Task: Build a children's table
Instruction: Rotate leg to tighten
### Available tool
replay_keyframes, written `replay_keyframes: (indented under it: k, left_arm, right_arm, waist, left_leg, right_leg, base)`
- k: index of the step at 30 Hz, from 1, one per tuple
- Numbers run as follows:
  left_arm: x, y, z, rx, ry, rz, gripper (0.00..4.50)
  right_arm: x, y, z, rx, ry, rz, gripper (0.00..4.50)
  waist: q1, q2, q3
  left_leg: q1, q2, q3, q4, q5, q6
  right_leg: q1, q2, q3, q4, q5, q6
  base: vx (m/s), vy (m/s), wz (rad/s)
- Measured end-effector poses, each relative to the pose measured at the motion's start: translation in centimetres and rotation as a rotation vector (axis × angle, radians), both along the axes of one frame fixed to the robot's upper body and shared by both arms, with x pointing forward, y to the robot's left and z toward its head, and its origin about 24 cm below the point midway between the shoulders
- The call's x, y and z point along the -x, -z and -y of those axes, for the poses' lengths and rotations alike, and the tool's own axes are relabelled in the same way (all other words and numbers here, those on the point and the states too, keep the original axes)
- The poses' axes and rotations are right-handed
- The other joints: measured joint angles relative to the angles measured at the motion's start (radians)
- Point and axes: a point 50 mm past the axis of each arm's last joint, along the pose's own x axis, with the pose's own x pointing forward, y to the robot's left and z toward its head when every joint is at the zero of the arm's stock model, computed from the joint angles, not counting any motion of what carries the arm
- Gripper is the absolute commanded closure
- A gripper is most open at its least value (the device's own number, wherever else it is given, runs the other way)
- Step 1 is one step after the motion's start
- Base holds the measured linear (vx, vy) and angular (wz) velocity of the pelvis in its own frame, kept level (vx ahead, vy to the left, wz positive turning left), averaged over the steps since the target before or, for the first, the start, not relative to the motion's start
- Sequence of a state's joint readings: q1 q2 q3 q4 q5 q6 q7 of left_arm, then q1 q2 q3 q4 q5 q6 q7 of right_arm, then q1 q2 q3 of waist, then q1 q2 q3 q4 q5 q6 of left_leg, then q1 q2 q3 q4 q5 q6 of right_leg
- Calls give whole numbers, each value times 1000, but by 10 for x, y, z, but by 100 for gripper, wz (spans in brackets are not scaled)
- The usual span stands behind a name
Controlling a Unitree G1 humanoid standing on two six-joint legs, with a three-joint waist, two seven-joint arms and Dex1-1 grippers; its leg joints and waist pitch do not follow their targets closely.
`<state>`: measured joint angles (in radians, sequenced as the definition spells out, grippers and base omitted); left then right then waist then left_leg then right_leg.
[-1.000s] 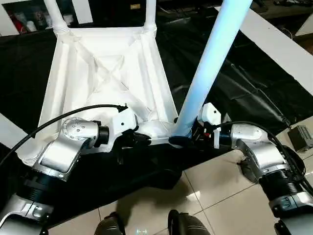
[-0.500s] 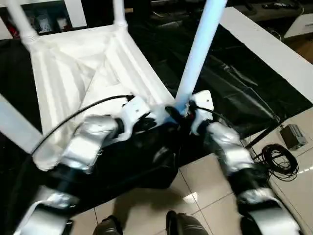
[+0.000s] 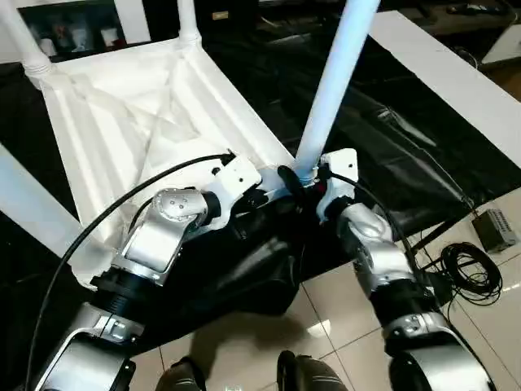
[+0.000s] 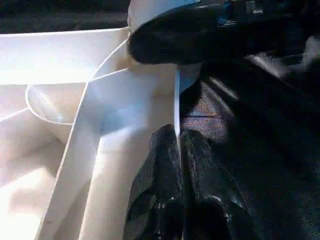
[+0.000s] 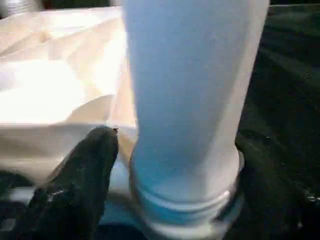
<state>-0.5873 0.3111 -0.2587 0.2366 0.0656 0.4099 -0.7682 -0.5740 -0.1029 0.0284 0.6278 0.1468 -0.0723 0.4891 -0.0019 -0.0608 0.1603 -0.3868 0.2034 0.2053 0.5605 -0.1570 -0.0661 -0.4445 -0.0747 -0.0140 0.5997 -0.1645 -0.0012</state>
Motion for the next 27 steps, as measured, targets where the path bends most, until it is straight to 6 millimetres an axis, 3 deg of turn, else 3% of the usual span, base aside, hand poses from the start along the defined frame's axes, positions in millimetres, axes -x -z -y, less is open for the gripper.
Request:
replay_keyframes:
  k: [3,6,10,14,22,27]
  left_arm:
    - [1,-1,-5,-2,16,-1,450]
    - [7,-1,-15,-18,76,-6,450]
    - [14,-2,-26,-22,157,-31,450]
    - [24,-3,-32,-20,239,-68,450]
    - [34,-1,-33,-21,321,-111,450]
    - [35,0,-34,-23,328,-117,450]
  right_arm:
    - [3,-10,7,67,-113,34,20]
    - [11,-15,29,217,-281,32,20]
    - [21,-12,40,254,-412,-10,20]
    - [24,-15,41,238,-479,-17,20]
    - [31,-16,39,226,-560,-38,20]
    - [32,-14,37,218,-582,-51,66]
  waist:
    - [-6,0,0]
    - [4,-1,0]
    - [6,-1,0]
    - [10,-1,0]
    - [22,-1,0]
    - [20,-1,0]
  left_leg:
    - [0,1,0,-1,0,0]
    - [0,1,0,-3,0,0]
    - [-2,1,0,-4,0,0]
    - [-8,1,1,-4,2,5]
    - [-9,1,2,1,1,7]
    - [-8,1,2,4,1,7]
  right_leg:
    - [-1,1,0,0,0,0]
    - [-1,1,-1,-1,-1,2]
    - [-2,2,-1,-4,-1,2]
    - [-7,1,0,-4,-1,1]
    - [-7,1,0,-2,0,-1]
    - [-7,0,1,1,0,-1]
  base:
    - [0,0,0]
    - [0,0,0]
    - [0,0,0]
    - [0,0,0]
    - [0,0,0]
    - [0,0,0]
